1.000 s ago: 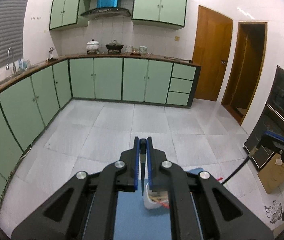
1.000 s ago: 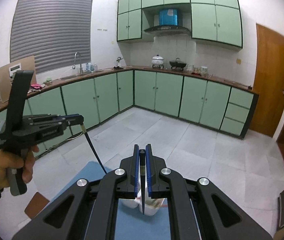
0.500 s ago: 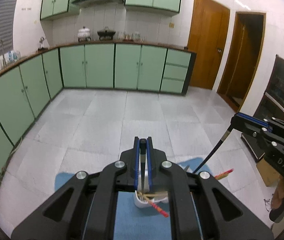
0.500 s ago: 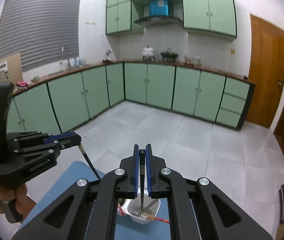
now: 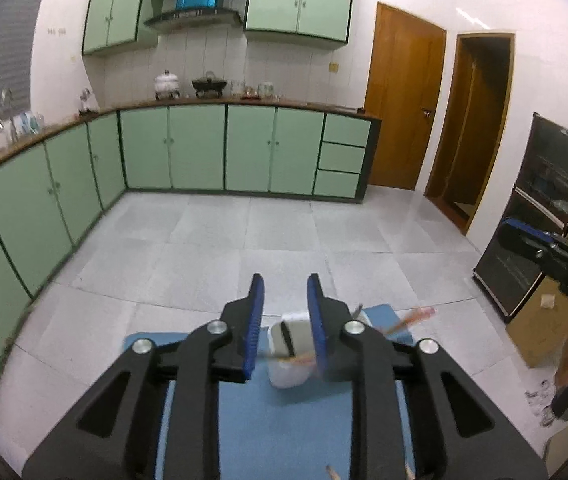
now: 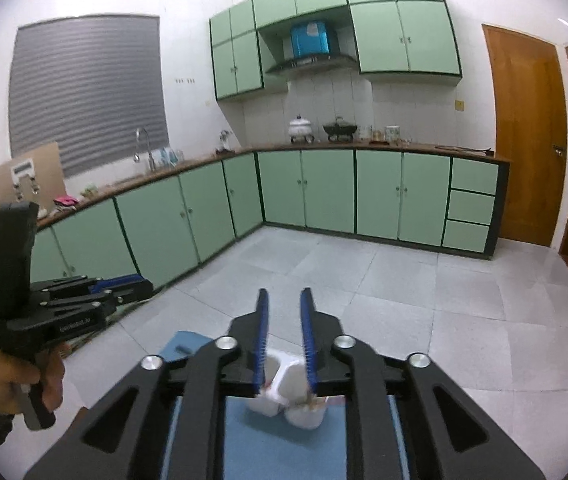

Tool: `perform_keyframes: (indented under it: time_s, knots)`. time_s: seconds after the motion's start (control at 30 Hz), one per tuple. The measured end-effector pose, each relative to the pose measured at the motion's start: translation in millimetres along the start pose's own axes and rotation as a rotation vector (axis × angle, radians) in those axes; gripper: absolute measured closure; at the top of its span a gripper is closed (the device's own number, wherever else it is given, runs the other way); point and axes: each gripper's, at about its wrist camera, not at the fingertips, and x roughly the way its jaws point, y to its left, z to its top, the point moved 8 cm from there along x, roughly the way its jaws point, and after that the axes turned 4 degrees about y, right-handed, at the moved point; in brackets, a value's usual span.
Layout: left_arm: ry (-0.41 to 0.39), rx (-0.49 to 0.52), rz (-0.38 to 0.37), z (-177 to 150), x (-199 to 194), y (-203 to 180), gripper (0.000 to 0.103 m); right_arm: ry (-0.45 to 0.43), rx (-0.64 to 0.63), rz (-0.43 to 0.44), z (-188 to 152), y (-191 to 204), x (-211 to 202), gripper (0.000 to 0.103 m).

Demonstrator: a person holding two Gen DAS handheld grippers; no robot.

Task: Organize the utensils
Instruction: 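Move both tools back over the two remaining wooden chopsticks, then grasp the plain wooden chopstick with the left tool while the right tool grasps the red-patterned one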

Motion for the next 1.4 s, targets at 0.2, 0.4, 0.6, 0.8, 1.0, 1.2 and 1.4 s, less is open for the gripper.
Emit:
perform_keyframes:
  time_s: [0.2,0.4,0.6,0.8,1.0,1.2,1.4]
  knots:
    - [-0.011,0.000,0.039,-89.5,-73.2,-29.1,0.065,0.004,0.006,0.009,-93.8,19.8,-69.8,0.084]
    - [0.021,-0.020,0.050,-181.9,-119.1,-67.4,0.049,0.036,0.053,-0.035,-203.0,36.6,-127.5,0.076]
    - [0.089,-0.043,0.042,-258.1,-135.7,-93.4,0.038,0.067,0.063,-0.123,-291.7,43.7,-159.4,0.066]
    - [0.174,-0.051,0.043,-310.0,-119.4,-107.1,0.033,0.154,0.165,-0.136,-368.8,41.2,-155.9,0.065]
    - [0.252,-0.063,0.069,-359.6,-90.0,-104.8,0.032,0.236,0.164,-0.127,-419.7,51.4,-137.9,0.065]
    - [0.298,-0.129,0.083,-393.9,-75.4,-84.7,0.032,0.297,0.173,-0.113,-439.1,49.0,-112.9,0.065]
    - [0.313,-0.139,0.067,-402.1,-63.9,-93.5,0.032,0.288,0.087,-0.111,-437.1,53.4,-97.1,0.066]
